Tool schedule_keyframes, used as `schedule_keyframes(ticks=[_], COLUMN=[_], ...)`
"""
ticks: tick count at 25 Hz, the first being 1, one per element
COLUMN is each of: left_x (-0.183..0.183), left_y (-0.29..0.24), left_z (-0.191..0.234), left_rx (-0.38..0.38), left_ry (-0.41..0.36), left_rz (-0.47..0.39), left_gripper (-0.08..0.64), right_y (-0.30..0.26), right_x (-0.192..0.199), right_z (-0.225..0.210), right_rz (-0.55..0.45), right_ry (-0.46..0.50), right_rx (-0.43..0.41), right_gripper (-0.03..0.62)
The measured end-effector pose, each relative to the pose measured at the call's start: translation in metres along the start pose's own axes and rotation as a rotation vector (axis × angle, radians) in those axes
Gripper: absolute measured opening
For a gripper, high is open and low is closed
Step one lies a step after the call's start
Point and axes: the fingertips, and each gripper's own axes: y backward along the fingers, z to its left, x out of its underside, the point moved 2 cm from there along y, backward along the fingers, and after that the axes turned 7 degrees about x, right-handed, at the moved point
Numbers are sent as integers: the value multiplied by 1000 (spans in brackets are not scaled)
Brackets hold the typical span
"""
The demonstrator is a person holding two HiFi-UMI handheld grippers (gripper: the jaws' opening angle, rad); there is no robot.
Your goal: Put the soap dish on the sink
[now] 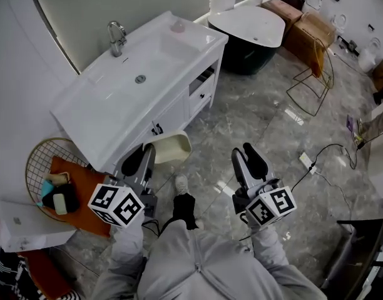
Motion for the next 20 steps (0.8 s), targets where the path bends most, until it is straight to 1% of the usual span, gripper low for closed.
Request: schedule_keyframes(ticks=[7, 12, 15, 20], left_x=[-12, -44, -64, -76], left_y=[-99, -178, -220, -270], left_z=[65, 122, 155, 198], left_rx=[16, 34, 42, 35], left_ry=[29, 18, 11, 9], left_rz=[30, 40, 46, 73], left_gripper=[100, 100, 100, 100], right_y=[-97, -183, -234, -298], right_x=[-6, -17, -23, -25], right_z=[-48, -85, -99, -116], right_rz=[9, -5, -13, -12], right_ry=[12, 9, 4, -4], right_rx=[38, 83, 99, 104], right_gripper=[132, 132, 132, 132])
